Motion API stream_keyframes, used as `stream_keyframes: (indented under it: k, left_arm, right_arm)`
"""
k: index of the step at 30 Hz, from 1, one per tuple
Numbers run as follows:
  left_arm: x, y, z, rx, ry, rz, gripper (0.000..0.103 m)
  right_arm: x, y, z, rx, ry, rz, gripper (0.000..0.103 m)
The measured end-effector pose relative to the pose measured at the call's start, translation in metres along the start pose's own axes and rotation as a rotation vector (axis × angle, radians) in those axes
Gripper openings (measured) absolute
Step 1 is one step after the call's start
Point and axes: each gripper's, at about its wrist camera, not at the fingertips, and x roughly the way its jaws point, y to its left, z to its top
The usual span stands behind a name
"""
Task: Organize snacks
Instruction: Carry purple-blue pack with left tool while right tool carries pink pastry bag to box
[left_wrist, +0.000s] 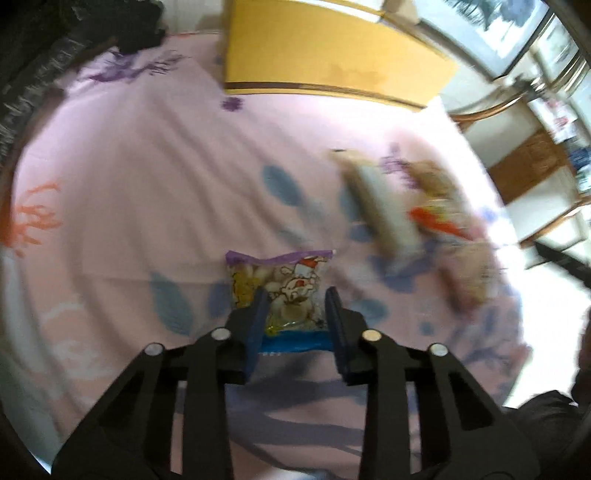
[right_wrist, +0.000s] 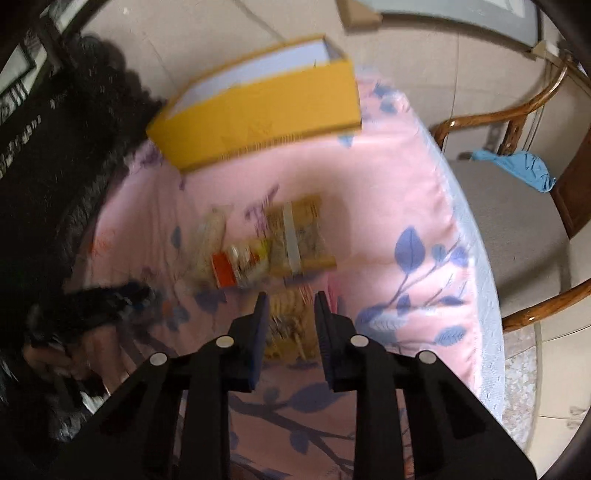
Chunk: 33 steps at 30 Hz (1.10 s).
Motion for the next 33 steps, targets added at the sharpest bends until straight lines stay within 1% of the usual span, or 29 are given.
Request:
stream_keyframes:
  k: [1,2,3,5,7,8,9,10,11,12,13,15,17,18,19,20,21,22,23,24,25,26,27,28,29,30,31,32,33]
  left_arm:
    - [-0.004,-0.002,-0.002,-0.009,-0.012,-0.032,0.022]
    - [-0.008,-0.003,-0.003,-0.026,-0.024,-0.057,0.020]
    - [-0.011,-0.006,-0.004,-0.042,-0.033,-0.076,0.019]
    - [-0.021,-0.010,-0.003,-0.055,-0.065,-0.114,0.015]
    - [-0.027,-0.016,-0.002,-0.036,-0.075,-0.111,0.014]
    - [-0.029,-0.020,-0.002,-0.025,-0.082,-0.112,0.013]
    - [-0.033,-0.023,-0.002,-0.014,-0.086,-0.117,0.013]
    - [-0.038,-0.025,-0.003,-0.008,-0.093,-0.115,0.013]
    - [-0.043,-0.025,-0.004,-0.006,-0.098,-0.111,0.011]
    - [-0.047,-0.025,-0.004,-0.003,-0.105,-0.113,0.007]
    - [-0.052,-0.024,-0.004,-0.003,-0.115,-0.126,0.007]
    - [-0.061,-0.022,-0.005,-0.005,-0.125,-0.119,0.007]
    - [-0.064,-0.019,-0.005,-0.003,-0.131,-0.096,0.007]
    - [-0.064,-0.017,-0.005,-0.002,-0.129,-0.093,0.007]
    - [-0.063,-0.016,-0.007,0.004,-0.127,-0.061,0.008]
    - [-0.057,-0.014,-0.009,0.001,-0.108,-0.001,0.019]
    - [-0.052,-0.012,-0.012,0.000,-0.083,0.015,0.043]
    - [-0.046,-0.010,-0.016,0.001,-0.052,0.027,0.058]
    - [-0.041,-0.010,-0.022,0.008,-0.037,0.047,0.075]
    - [-0.038,-0.012,-0.025,0.031,-0.032,0.060,0.077]
    - [-0.033,-0.016,-0.030,0.073,-0.020,0.094,0.080]
    - [-0.028,-0.020,-0.034,0.104,0.003,0.131,0.089]
    - [-0.021,-0.022,-0.037,0.132,0.026,0.162,0.089]
    - [-0.014,-0.025,-0.039,0.148,0.041,0.175,0.089]
    - [-0.007,-0.027,-0.040,0.142,0.052,0.167,0.089]
    - [-0.001,-0.025,-0.040,0.115,0.064,0.155,0.081]
    - [0.006,-0.021,-0.037,0.043,0.072,0.094,0.061]
    - [0.009,-0.015,-0.034,-0.023,0.074,0.023,0.051]
    - [0.010,-0.010,-0.031,-0.085,0.070,-0.036,0.049]
  right_arm:
    - [0.004,-0.005,0.000,0.005,0.011,-0.035,0.099]
    - [0.012,-0.005,-0.004,0.002,0.019,-0.098,0.102]
    - [0.017,-0.007,-0.007,-0.006,0.006,-0.124,0.102]
    - [0.033,0.000,-0.010,-0.038,-0.004,-0.121,0.102]
    - [0.057,0.011,-0.011,-0.091,0.002,-0.130,0.102]
    - [0.070,0.015,-0.012,-0.122,0.023,-0.135,0.102]
    - [0.083,0.018,-0.016,-0.132,0.045,-0.089,0.102]
    - [0.084,0.017,-0.017,-0.118,0.029,-0.080,0.093]
    - [0.081,0.020,-0.017,-0.126,0.028,-0.104,0.076]
    - [0.073,0.023,-0.015,-0.126,0.031,-0.073,0.046]
    - [0.067,0.024,-0.013,-0.108,0.035,-0.086,0.038]
    - [0.048,0.025,-0.009,-0.099,0.021,-0.098,0.035]
    - [0.025,0.022,-0.006,-0.082,-0.005,-0.085,0.035]
    - [0.009,0.020,-0.005,-0.067,-0.032,-0.073,0.035]
    - [-0.010,0.018,-0.003,-0.041,-0.065,-0.048,0.035]
    - [-0.022,0.018,-0.002,-0.026,-0.080,-0.030,0.035]
    - [-0.041,0.018,0.000,-0.010,-0.105,-0.002,0.035]
    - [-0.050,0.018,0.004,-0.008,-0.123,0.007,0.035]
    - [-0.067,0.021,0.007,-0.019,-0.156,0.013,0.035]
    - [-0.077,0.020,0.011,-0.032,-0.174,0.012,0.035]
    - [-0.087,0.021,0.014,-0.042,-0.193,0.010,0.035]
    - [-0.096,0.022,0.017,-0.046,-0.209,0.013,0.035]
    - [-0.104,0.023,0.019,-0.045,-0.224,0.015,0.035]
    - [-0.110,0.024,0.019,-0.049,-0.235,0.018,0.035]
    - [-0.118,0.027,0.021,-0.063,-0.251,0.023,0.035]
    - [-0.124,0.031,0.023,-0.080,-0.268,0.021,0.035]
    - [-0.126,0.034,0.024,-0.094,-0.279,0.018,0.035]
    - [-0.129,0.037,0.025,-0.112,-0.288,0.015,0.035]
    - [-0.131,0.040,0.026,-0.130,-0.294,0.015,0.035]
